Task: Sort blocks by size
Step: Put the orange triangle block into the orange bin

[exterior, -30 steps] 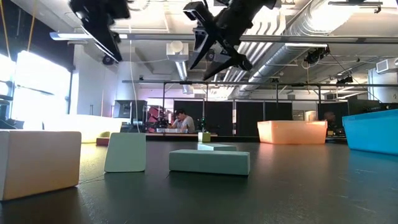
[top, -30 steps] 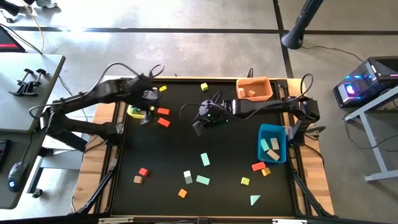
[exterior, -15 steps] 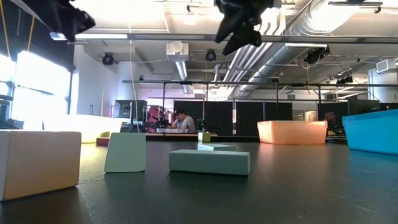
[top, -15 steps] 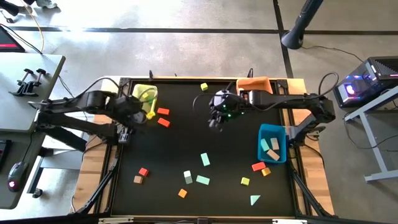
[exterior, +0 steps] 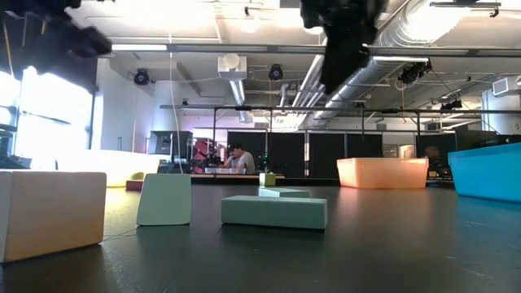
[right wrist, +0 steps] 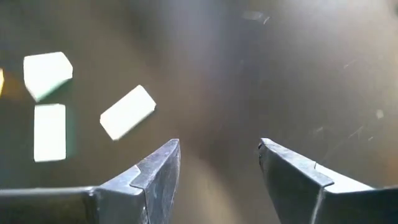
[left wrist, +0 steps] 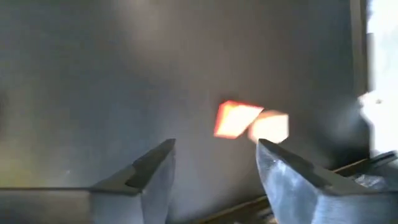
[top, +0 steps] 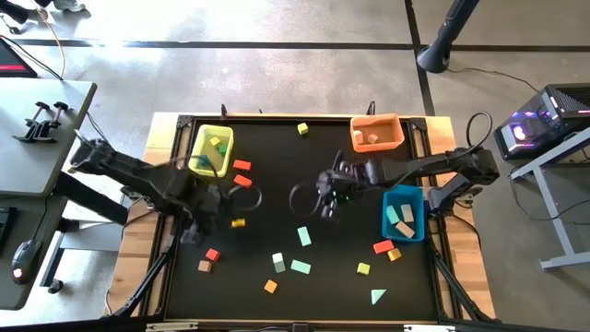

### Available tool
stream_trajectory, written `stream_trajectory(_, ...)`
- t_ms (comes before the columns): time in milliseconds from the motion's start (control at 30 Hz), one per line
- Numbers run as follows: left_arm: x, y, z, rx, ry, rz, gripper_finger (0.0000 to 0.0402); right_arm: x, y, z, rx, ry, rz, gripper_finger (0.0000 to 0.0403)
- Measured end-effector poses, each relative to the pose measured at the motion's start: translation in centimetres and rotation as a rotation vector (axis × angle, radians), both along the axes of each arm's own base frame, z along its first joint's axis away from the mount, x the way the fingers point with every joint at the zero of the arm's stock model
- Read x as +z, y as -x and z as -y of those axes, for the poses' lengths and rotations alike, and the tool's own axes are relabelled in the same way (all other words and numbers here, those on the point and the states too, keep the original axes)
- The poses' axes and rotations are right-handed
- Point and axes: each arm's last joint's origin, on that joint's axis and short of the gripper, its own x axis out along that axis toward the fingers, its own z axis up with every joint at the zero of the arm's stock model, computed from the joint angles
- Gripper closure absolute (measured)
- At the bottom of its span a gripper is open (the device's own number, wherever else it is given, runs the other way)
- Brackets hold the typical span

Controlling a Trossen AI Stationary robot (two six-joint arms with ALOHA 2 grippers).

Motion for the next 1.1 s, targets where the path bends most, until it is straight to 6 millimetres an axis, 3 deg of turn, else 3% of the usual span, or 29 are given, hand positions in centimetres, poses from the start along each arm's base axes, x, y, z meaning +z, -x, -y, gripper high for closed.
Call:
stream_trajectory(167,-4.0,-0.3,3.0,-0.008,0.107,-0.054,0.0144,-2.1,1.2,-2.5,0.003,-0.014,-0.068,0.0191)
stream_trajectory(367,-7.4,-0.4,5.3,-0.063,-0.061,-0.066,0.0139,-3.1,1.9,-4.8,-0.062,-0.023,-0.054,0.0191)
stream_trajectory(533,-9.6,-0.5,6.3,-0.114,-0.097,-0.032,0.0139,-3.0,2.2,-5.9,-0.078,-0.021,-0.027,0.0191)
stream_trajectory(633,-11.2,0.4,6.2,-0.108,-0.113,-0.114,0.0139,-3.0,2.3,-6.3,-0.083,-0.029,-0.023,0.0191)
stream_trajectory(1100,-12.2,1.1,6.1,0.005,-0.163,-0.120,0.0140,-2.7,1.9,-6.8,-0.135,-0.064,0.046,0.0191)
